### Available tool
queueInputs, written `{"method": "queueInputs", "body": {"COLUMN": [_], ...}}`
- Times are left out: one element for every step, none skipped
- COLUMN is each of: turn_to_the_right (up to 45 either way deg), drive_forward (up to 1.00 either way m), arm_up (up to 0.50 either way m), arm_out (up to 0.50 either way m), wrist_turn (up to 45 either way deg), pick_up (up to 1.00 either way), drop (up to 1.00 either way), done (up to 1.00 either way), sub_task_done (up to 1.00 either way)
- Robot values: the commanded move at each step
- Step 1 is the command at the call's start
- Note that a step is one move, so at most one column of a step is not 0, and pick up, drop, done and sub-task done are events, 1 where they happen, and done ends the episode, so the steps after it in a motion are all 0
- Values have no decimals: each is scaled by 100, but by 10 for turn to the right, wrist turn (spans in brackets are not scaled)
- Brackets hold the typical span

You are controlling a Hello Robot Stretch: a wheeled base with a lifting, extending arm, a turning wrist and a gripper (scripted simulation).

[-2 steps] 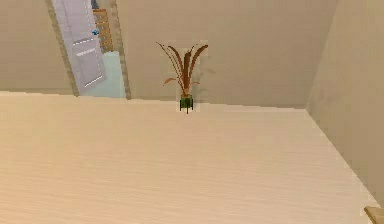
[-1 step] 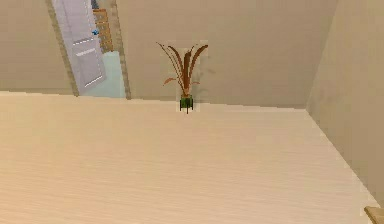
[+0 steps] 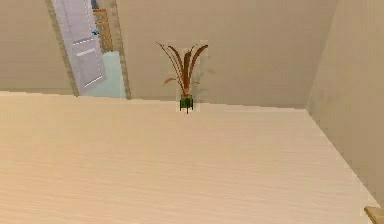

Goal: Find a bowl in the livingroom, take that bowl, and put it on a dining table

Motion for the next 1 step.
{"method": "queueInputs", "body": {"turn_to_the_right": [0], "drive_forward": [0], "arm_up": [0], "arm_out": [-8], "wrist_turn": [0], "pick_up": [0], "drop": [0], "done": [0], "sub_task_done": [0]}}
